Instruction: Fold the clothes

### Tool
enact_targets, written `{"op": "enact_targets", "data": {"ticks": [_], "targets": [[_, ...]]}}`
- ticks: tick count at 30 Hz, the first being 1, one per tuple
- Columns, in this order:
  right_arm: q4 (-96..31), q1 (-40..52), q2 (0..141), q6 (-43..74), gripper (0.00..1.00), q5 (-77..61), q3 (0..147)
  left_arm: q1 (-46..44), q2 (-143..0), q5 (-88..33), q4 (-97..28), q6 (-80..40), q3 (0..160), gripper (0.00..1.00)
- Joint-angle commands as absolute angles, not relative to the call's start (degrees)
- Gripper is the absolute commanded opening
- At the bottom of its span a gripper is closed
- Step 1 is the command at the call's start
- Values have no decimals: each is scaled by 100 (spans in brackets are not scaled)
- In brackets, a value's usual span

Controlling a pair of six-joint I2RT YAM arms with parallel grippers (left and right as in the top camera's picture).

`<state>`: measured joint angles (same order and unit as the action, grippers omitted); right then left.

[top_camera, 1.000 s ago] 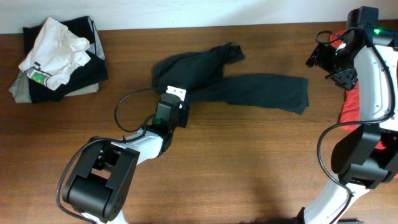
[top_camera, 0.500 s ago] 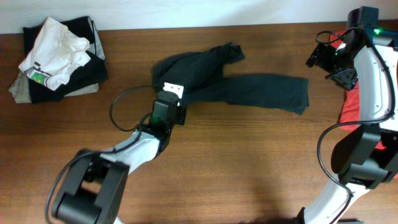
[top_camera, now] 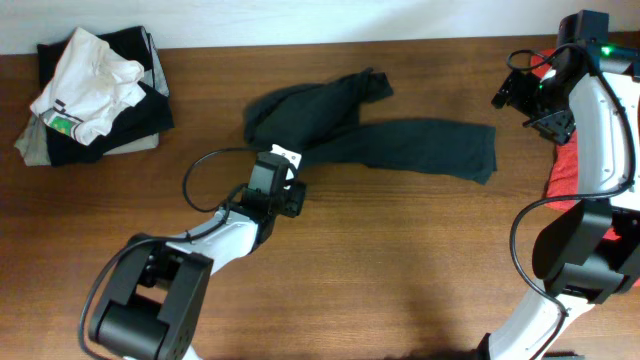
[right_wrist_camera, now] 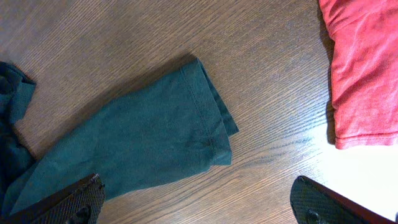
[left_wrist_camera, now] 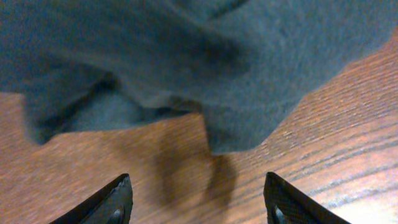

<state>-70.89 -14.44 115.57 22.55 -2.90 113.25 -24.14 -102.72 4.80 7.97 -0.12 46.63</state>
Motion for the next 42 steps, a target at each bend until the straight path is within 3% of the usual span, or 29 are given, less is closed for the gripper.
{"op": "enact_targets", "data": {"ticks": [1,7,10,16,18,20,25,37,42], "targets": [[-7089,-1428,11568,2322,99,-276,11303,-2423,-10606,320,1225,185,4709,68],[-7089,-1428,11568,2322,99,-276,11303,-2421,-11015,624,2121,180,4711,67],[-7089,-1428,11568,2322,99,-276,11303,-2405,-11015,652,2359,183,4711,62],[-7089,-1428,11568,2322,99,-276,11303,-2217,-11059,733,2611,180,4711,37],[-7089,-1428,11568,2322,99,-276,11303,-2196,-11059,733,2611,180,4711,22],[-7089,-1428,11568,2322,99,-276,11303,-2196,-11056,733,2615,180,4711,1],[-7089,-1428,11568,2322,99,-276,11303,-2196,-10847,757,2464,180,4713,0],[-7089,-1428,11568,2322,99,-276,11303,-2196,-7787,908,-781,174,4742,0],[-7089,-1428,11568,2322,99,-276,11303,-2196,-6842,1398,-2174,-773,4742,0]]}}
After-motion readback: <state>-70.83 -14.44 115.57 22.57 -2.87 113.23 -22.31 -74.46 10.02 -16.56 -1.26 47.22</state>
